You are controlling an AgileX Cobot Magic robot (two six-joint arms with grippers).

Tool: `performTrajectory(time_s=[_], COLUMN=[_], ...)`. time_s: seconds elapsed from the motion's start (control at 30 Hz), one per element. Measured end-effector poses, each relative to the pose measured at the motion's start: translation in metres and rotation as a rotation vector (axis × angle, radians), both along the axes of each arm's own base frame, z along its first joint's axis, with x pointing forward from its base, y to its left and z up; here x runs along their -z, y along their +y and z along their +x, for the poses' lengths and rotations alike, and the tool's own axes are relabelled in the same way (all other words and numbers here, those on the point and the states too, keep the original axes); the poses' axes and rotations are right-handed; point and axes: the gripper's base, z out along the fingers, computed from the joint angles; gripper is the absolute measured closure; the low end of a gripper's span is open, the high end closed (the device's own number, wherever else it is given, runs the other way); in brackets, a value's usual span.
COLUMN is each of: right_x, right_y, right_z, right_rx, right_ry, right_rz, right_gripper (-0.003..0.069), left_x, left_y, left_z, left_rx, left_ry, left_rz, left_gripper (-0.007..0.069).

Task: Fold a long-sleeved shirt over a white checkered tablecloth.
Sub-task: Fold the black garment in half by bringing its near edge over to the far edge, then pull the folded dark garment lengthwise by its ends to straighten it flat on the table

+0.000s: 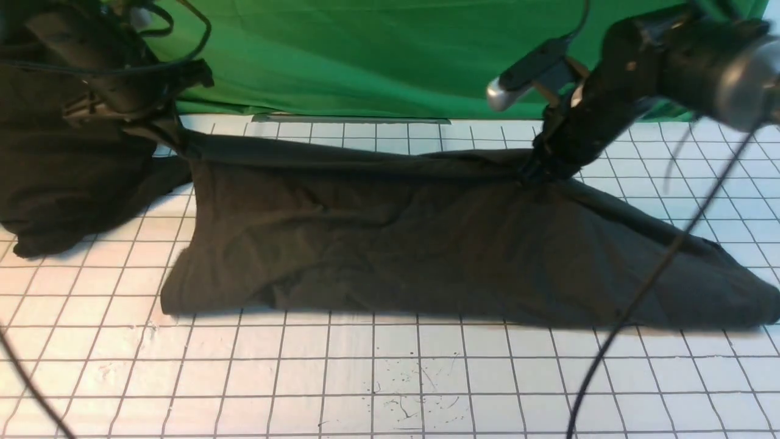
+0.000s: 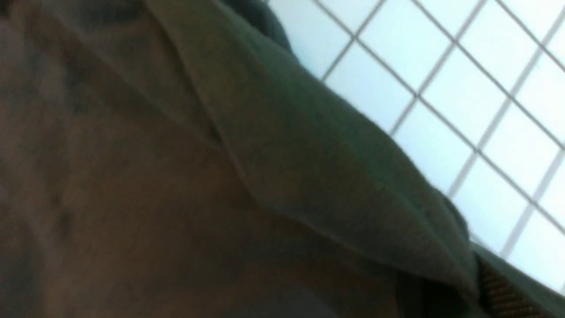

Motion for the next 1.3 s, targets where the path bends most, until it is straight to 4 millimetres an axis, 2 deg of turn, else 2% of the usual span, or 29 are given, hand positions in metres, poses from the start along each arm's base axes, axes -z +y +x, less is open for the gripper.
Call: performTrajectory(time_s=[0.03,0.07,0.13,0.17,0.2,0.23,0.27,0.37,0.4,0.47,0.5,0.53,0.57,0.63,0.67,0.73,0.77,0.83,0.87,0.9,0.93,0.97,1.0,1.03,1.1,1.17,1.2,1.3], right_x=[0.001,0.015,0.026,0.032,0.033,0.036,0.036,0.027,0.018,0.011,-0.005,-0.015,-0.017,-0.04,-0.049,-0.065,-0.065,-0.074,-0.075,-0.075,-0.075,-0.074,-0.073,-0.073,-0.072,-0.072,-0.072,-0.072], right_y=[0.0,0.003,0.004,0.005,0.005,0.006,0.006,0.008,0.007,0.007,0.006,0.004,0.004,0.001,-0.001,-0.004,-0.004,-0.006,-0.006,-0.007,-0.007,-0.007,-0.008,-0.008,-0.008,-0.009,-0.009,-0.009], right_z=[0.001,0.008,0.012,0.014,0.014,0.016,0.017,0.021,0.021,0.021,0.018,0.016,0.015,0.009,0.004,-0.005,-0.005,-0.012,-0.012,-0.013,-0.014,-0.015,-0.015,-0.015,-0.016,-0.017,-0.017,-0.017], right_rx=[0.0,-0.001,-0.001,-0.001,-0.002,-0.002,0.001,0.021,0.032,0.04,0.064,0.078,0.081,0.102,0.109,0.115,0.116,0.12,0.12,0.121,0.123,0.124,0.126,0.127,0.128,0.13,0.13,0.135], right_ry=[-0.003,0.01,0.019,0.022,0.02,0.011,0.002,-0.042,-0.052,-0.057,-0.056,-0.055,-0.05,-0.048,-0.043,-0.029,-0.025,-0.011,-0.011,-0.002,0.008,0.018,0.03,0.034,0.044,0.047,0.05,0.053], right_rz=[0.0,-0.006,-0.008,-0.01,-0.01,-0.007,-0.003,0.029,0.039,0.046,0.059,0.066,0.065,0.075,0.077,0.076,0.074,0.075,0.075,0.072,0.069,0.064,0.059,0.057,0.053,0.053,0.052,0.055], right_gripper=[0.062,0.0599,0.0557,0.0507,0.0487,0.041,0.0365,0.023,0.0194,0.0182,0.0174,0.0176,0.0179,0.0207,0.0233,0.0349,0.0362,0.0529,0.0541,0.0603,0.0624,0.0635,0.0641,0.0644,0.0649,0.065,0.065,0.065], left_x=[0.0,0.012,0.018,0.024,0.025,0.026,0.026,0.024,0.022,0.02,0.017,0.014,0.014,0.006,0.004,0.0,-0.001,-0.002,-0.002,-0.001,0.0,0.002,0.004,0.006,0.022,0.029,0.041,0.06], left_y=[0.0,0.0,0.001,0.001,0.001,0.001,0.002,0.003,0.005,0.006,0.011,0.015,0.015,0.019,0.018,0.004,0.002,-0.032,-0.039,-0.065,-0.081,-0.104,-0.119,-0.127,-0.166,-0.175,-0.184,-0.193], left_z=[0.002,0.01,0.014,0.017,0.017,0.02,0.021,0.026,0.028,0.029,0.029,0.028,0.028,0.025,0.022,0.018,0.018,0.015,0.015,0.012,0.01,0.007,0.004,0.003,-0.005,-0.006,-0.005,-0.001], left_rx=[0.0,0.0,0.005,0.006,0.006,0.005,0.003,-0.003,-0.016,-0.028,-0.074,-0.108,-0.112,-0.13,-0.114,-0.019,-0.006,0.148,0.166,0.246,0.288,0.351,0.387,0.407,0.51,0.527,0.543,0.55], left_ry=[-0.004,0.007,0.012,0.015,0.014,0.003,-0.011,-0.07,-0.097,-0.107,-0.108,-0.096,-0.094,-0.06,-0.027,0.017,0.018,0.02,0.02,0.023,0.022,0.024,0.028,0.031,0.056,0.059,0.062,0.06], left_rz=[0.0,0.0,0.003,0.008,0.009,0.012,0.014,0.033,0.043,0.052,0.063,0.057,0.055,0.034,0.008,-0.05,-0.054,-0.071,-0.072,-0.062,-0.058,-0.051,-0.048,-0.042,0.004,0.014,0.019,0.019], left_gripper=[0.0614,0.0614,0.0611,0.0606,0.0603,0.0587,0.0572,0.0494,0.0435,0.0413,0.0337,0.0305,0.0293,0.0255,0.0253,0.0294,0.0301,0.0425,0.045,0.0533,0.0566,0.0596,0.0608,0.0613,0.0624,0.0624,0.0624,0.0624])
